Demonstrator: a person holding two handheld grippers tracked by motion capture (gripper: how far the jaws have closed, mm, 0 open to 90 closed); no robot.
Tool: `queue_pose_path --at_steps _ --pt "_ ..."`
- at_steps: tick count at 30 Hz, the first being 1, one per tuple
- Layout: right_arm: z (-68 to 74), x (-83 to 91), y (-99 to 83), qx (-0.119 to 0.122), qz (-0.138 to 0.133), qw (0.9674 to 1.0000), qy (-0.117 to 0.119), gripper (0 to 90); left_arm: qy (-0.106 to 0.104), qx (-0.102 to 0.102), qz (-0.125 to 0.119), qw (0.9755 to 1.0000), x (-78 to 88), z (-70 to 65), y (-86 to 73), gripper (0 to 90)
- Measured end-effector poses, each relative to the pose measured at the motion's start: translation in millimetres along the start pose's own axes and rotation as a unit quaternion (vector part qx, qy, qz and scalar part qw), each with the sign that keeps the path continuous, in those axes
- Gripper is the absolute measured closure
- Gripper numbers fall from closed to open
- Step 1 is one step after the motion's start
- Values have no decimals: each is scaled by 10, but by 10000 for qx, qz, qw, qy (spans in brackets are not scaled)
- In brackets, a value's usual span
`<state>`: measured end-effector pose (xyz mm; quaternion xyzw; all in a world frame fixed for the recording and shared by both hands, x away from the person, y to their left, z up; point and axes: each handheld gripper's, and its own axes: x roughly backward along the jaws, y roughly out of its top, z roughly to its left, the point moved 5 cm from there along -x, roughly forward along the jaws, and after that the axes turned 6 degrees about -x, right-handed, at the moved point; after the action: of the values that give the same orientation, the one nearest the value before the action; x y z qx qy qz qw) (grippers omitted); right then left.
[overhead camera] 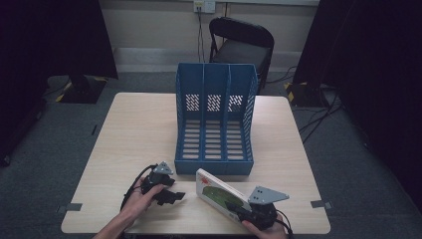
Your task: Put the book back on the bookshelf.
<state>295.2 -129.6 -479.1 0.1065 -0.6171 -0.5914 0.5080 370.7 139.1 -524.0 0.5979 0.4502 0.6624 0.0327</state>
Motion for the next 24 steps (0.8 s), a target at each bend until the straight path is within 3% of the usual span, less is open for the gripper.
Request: queue_pose_path --at_steps 1,4,5,6,10,12,13,15,21,23,24 --pt "0 0 0 0 0 10000 0 770 0 0 0 10000 0 0 0 267" --pt "-10 50 7 -17 -14 10000 2 771 352 98 -53 9993 6 51 -27 243" --pt "-10 50 7 -17 -14 10000 2 771 352 98 -53 9993 6 51 -27 242" --pt "-13 56 10 -17 -13 10000 -5 771 487 -6 -75 9988 3 74 -39 242" --pt "-8 86 28 -21 -33 10000 -9 770 630 31 -144 9979 16 146 -79 195" --pt "20 119 66 14 -71 10000 13 771 909 -29 -82 9958 31 204 -114 158" --pt "24 127 77 16 -86 10000 23 771 909 -29 -82 9958 31 204 -114 157" --pt "28 140 93 26 -117 9999 13 771 1158 -41 -77 9932 35 254 -144 157" --pt "30 196 164 30 -143 9999 42 771 1279 78 -347 9911 9 347 -205 11" --pt "29 210 185 34 -150 9999 48 771 1323 113 -405 9903 13 373 -213 0" --pt "32 221 206 36 -146 9999 55 771 1422 194 -484 9885 16 403 -223 0"
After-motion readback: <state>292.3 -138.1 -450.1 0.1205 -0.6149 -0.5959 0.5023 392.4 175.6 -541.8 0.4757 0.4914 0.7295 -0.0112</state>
